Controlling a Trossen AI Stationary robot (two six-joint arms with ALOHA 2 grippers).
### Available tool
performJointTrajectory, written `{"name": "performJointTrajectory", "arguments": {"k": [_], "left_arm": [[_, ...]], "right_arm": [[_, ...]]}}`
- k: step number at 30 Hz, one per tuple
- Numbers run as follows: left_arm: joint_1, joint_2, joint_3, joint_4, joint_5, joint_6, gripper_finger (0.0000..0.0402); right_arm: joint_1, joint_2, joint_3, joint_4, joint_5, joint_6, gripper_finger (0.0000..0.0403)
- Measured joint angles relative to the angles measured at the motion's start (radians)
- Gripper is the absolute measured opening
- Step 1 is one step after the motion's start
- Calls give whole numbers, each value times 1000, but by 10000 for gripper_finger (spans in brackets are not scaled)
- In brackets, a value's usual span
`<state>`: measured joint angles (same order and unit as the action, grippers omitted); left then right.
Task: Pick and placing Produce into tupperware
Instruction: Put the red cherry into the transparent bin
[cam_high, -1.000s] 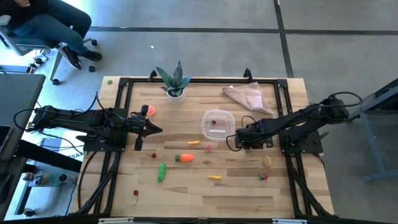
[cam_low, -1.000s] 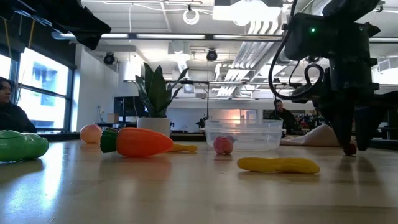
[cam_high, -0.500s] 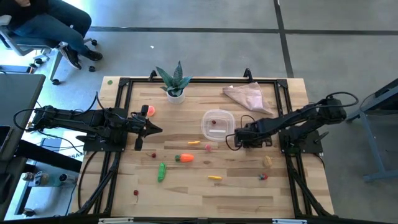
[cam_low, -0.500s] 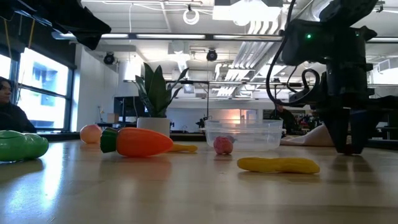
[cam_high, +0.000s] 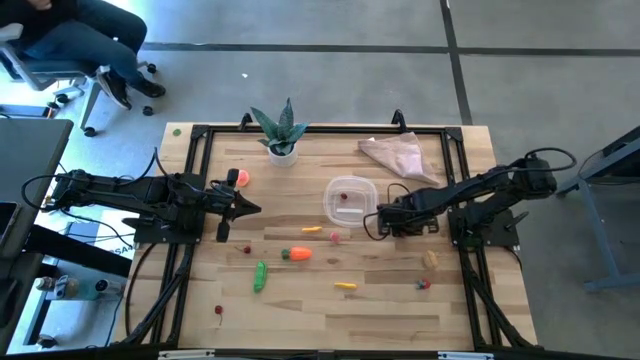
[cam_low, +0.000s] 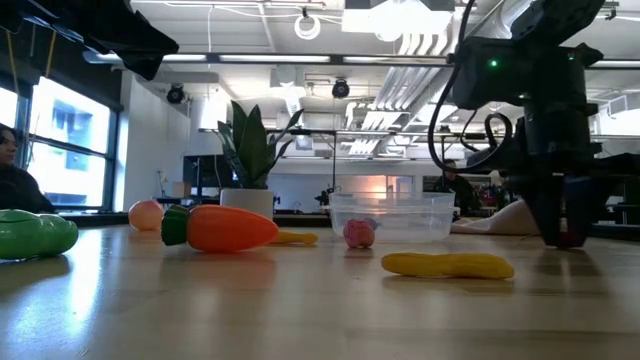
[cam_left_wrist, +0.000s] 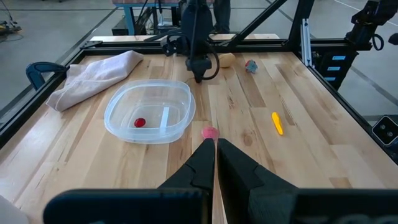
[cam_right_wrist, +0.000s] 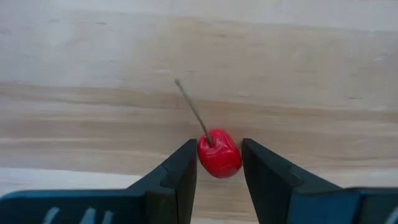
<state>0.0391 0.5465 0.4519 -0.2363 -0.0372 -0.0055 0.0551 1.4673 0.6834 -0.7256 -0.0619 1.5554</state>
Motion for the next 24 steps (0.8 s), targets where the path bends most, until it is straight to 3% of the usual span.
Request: {"name": "performJointTrajectory", "arguments": {"k": [24], "left_arm": [[0,0,0,0,0,0,7]], "right_arm": [[0,0,0,-7,1,-73,119]]}}
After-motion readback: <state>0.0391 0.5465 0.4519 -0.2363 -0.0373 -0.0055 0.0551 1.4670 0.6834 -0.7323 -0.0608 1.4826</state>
